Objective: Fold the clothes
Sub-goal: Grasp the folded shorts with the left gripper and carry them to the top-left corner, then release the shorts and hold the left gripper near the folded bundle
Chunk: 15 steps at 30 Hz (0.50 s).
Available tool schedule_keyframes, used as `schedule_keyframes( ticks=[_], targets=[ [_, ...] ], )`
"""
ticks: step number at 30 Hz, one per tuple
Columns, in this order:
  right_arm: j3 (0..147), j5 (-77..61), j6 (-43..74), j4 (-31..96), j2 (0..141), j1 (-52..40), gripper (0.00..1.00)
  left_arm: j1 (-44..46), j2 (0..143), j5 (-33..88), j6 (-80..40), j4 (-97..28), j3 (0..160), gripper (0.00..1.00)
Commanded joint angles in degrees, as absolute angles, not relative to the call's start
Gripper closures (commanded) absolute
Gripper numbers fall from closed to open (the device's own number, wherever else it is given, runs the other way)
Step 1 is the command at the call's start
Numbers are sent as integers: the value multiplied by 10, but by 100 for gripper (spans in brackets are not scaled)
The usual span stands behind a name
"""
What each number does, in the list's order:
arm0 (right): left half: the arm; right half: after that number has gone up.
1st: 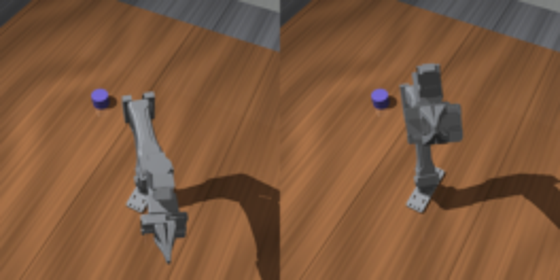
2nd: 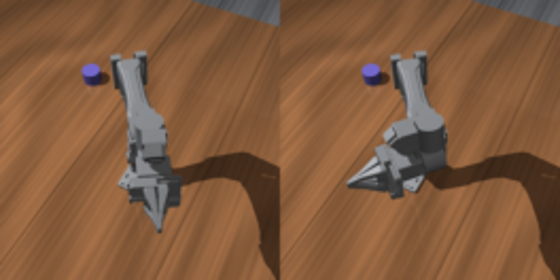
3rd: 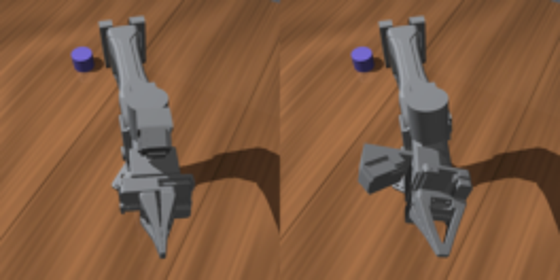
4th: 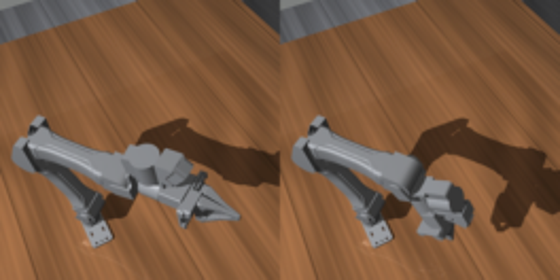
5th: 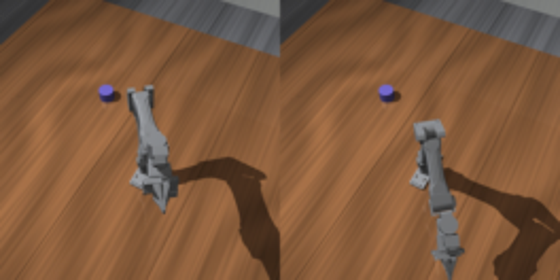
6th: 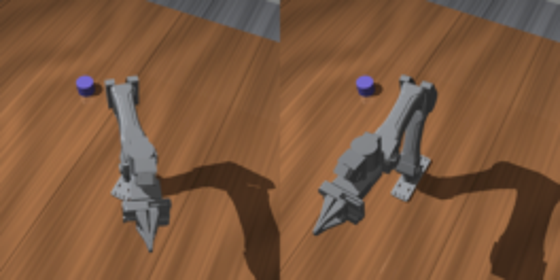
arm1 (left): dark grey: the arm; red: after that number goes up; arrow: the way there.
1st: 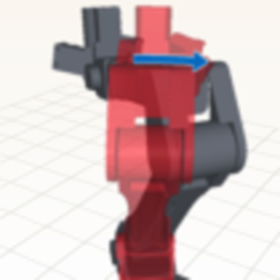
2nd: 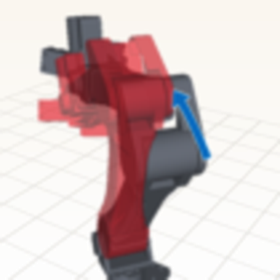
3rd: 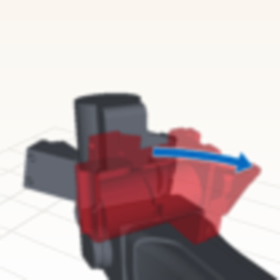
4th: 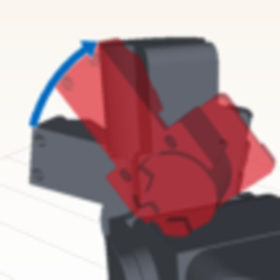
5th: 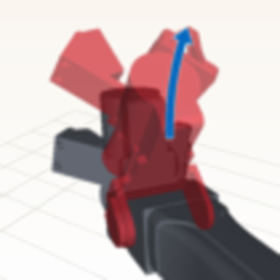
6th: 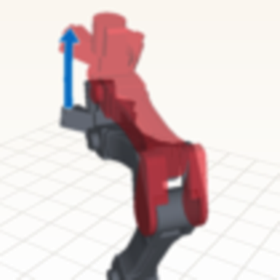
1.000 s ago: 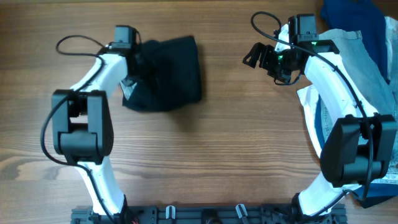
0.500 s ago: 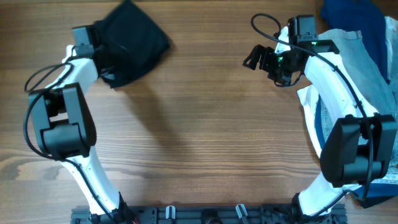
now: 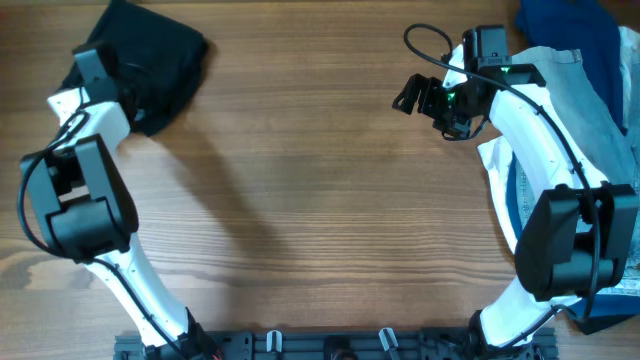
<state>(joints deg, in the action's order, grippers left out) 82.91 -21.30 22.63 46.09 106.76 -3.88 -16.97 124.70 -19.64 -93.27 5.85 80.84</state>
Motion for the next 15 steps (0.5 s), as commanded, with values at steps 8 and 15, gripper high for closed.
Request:
schedule_keyframes(
  ticks=[8,15],
  targets=[
    [840,-203,242,455,1063,-41,1,-200,1256,-208,-849,146,805,64],
    [840,-203,241,462,1063,-41,0,-199,1220,21,-569,329,805,0]
  ],
)
